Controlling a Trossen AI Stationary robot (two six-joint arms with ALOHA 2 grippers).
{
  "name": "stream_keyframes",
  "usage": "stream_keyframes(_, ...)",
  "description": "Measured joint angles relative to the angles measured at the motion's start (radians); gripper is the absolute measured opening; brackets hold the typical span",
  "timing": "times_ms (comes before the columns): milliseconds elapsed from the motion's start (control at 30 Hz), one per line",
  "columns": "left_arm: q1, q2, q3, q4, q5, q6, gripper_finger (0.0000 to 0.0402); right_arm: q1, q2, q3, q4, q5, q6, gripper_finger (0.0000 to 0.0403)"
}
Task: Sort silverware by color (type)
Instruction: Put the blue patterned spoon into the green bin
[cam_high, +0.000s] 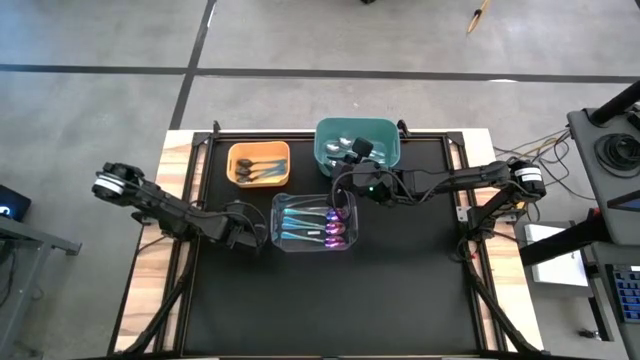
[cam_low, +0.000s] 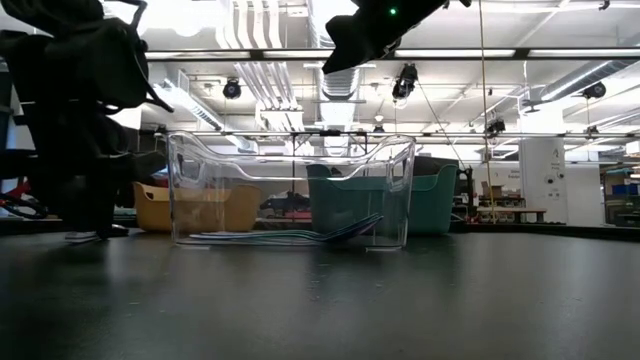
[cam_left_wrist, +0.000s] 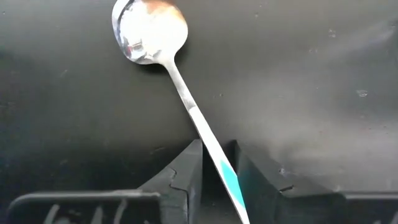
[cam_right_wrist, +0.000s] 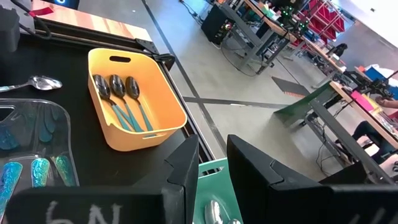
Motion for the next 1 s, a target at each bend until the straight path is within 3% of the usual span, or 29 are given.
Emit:
stream_keyframes(533,-0.008,-0.062,-0.001,-0.045,0.09,0.119,0.0072,0.0,0.0,-0.008,-0.002,0.0,-0.003,0.0077)
stream_keyframes(800,-0.008,-0.062,-0.001,-0.047,0.094,0.192,0.0012,0.0,0.0,-0.009,0.0,0.0,-0.004,0.0077)
stream_keyframes(1000,-0.009,-0.063,-0.002,-0.051,0.096,0.196,0.0005,0.0,0.0,-0.009,0.0,0.0,-0.006,0.0077)
